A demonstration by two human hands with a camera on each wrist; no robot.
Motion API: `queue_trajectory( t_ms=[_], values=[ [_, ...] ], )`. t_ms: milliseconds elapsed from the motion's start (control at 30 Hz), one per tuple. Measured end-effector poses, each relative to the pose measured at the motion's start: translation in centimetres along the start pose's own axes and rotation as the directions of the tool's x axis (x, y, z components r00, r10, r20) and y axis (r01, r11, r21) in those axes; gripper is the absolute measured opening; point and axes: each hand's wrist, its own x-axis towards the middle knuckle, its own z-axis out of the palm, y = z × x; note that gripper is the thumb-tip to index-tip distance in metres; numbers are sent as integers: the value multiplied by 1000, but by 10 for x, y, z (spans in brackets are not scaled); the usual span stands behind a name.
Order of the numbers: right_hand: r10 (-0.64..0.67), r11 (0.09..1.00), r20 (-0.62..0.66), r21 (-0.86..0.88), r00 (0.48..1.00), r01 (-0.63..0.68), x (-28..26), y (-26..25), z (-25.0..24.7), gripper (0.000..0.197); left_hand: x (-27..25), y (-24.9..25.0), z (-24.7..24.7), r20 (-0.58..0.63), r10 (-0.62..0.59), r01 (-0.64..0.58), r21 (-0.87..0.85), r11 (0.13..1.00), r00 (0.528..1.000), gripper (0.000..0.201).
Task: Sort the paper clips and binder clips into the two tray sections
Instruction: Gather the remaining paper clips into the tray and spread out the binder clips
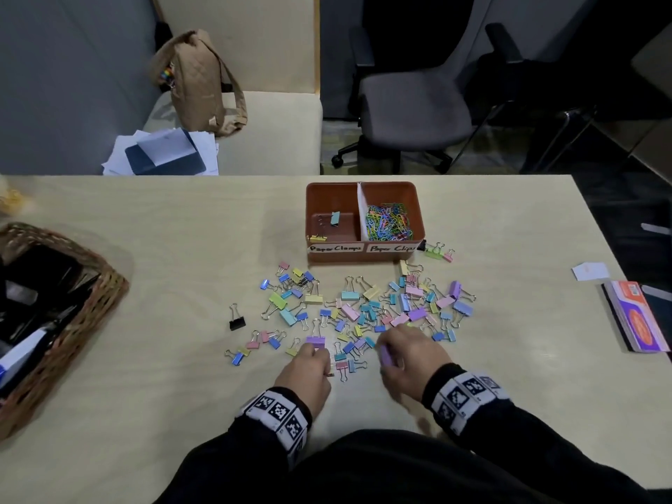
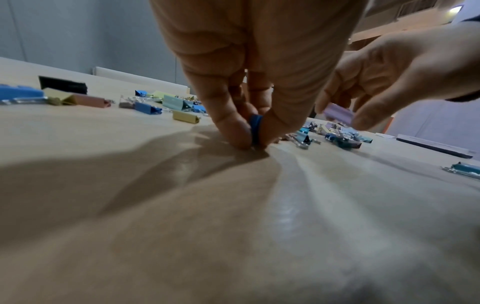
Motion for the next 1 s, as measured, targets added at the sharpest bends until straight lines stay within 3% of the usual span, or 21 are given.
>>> queue_trajectory(
  t_ms=[33, 100, 233, 300, 367, 433, 500, 567, 633, 700, 833, 1000],
  values=[
    [143, 983, -11, 118, 990, -141, -1, 1, -7, 17, 0, -1, 1, -10, 9, -9, -6, 1000, 1000, 10],
    [381, 845, 44, 390, 924, -366, -1, 10, -15, 26, 0, -1, 1, -23, 38, -38, -10, 999, 999, 11],
    [542, 512, 124, 736, 831, -443, 1, 20, -19, 23, 0, 2, -3, -38, 77, -77, -6, 997, 996, 10],
    [564, 417, 146, 799, 813, -433, 3, 18, -19, 20, 0, 5, -4, -55, 77, -79, -31, 996, 995, 7],
    [558, 462, 105, 784, 823, -413, 3, 19, -14, 26, 1, 7, -4, -55, 92, -95, -51, 994, 994, 20],
    [506, 635, 88, 636, 858, -439, 2, 17, -12, 24, 2, 7, -4, -61, 104, -106, -37, 994, 993, 26],
    [411, 859, 153, 265, 899, -438, -3, 12, -14, 9, 2, 6, -5, -73, 97, -97, 6, 995, 993, 27],
    [277, 961, 228, -52, 933, -272, -7, 4, -12, 17, 1, 4, -6, -51, 89, -85, 59, 995, 995, 35],
    [116, 981, 286, -182, 951, -65, -7, -1, -4, 25, 1, 5, -6, -18, 82, -80, 102, 992, 996, 39],
    [37, 955, 334, -290, 942, 66, -3, -2, 5, 30, 2, 6, -6, -23, 89, -86, 113, 990, 996, 30],
    [19, 885, 394, -434, 919, 168, 3, -5, 12, 40, 2, 7, -5, -33, 89, -85, 101, 991, 995, 18],
    [10, 855, 425, -473, 905, 212, 4, -11, 16, 45, 3, 6, -5, -29, 77, -74, 111, 991, 997, 16]
  ],
)
